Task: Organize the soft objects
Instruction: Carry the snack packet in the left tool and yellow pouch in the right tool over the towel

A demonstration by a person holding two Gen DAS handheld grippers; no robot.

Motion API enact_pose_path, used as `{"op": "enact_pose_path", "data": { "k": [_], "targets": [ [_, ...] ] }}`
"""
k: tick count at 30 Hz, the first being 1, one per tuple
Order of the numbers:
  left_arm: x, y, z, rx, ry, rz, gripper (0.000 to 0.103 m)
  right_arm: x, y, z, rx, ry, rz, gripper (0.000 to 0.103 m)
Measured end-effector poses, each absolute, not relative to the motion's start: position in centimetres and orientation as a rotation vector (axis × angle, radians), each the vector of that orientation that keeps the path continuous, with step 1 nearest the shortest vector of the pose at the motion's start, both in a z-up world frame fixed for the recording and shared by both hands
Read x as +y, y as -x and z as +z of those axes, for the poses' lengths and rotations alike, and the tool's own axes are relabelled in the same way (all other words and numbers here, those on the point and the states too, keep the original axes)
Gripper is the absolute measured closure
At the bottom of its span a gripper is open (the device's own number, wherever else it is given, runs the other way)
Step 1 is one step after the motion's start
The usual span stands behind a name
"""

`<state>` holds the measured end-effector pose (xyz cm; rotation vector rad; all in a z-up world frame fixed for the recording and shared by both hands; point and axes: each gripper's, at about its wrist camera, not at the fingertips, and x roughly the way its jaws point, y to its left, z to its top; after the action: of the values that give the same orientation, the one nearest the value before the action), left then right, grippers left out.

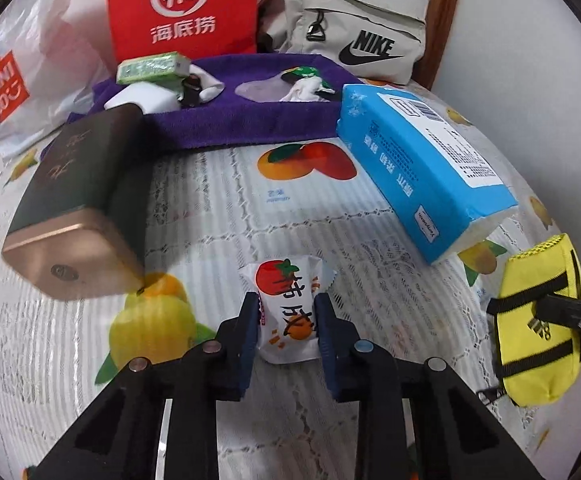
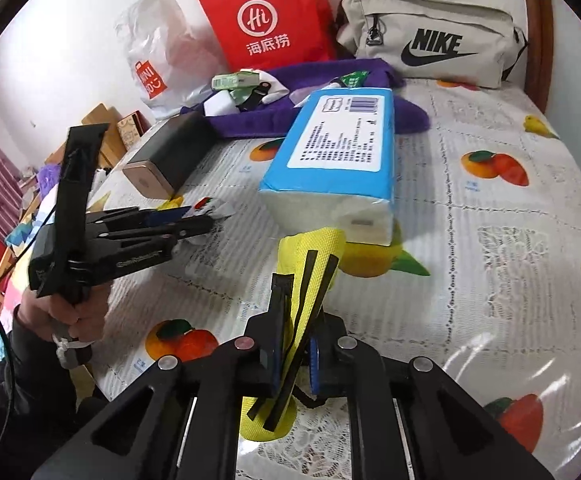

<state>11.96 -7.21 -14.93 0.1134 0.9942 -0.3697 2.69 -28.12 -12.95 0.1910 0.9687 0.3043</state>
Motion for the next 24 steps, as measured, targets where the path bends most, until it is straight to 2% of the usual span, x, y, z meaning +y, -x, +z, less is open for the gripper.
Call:
{"op": "enact_pose_path", "data": {
  "k": [13, 24],
  "targets": [
    [-1.7, -10.4, -14.2, 1.022, -0.053, -0.223, 0.077, -28.2, -2.8, -12.6, 0.952, -0.209, 0.260, 0.095],
    [1.4, -10.1, -11.8, 0.970, 0.009, -0.175, 0.077, -27.7, -2.9, -11.0, 0.924, -0.215, 0.278, 0.098]
  ]
}}
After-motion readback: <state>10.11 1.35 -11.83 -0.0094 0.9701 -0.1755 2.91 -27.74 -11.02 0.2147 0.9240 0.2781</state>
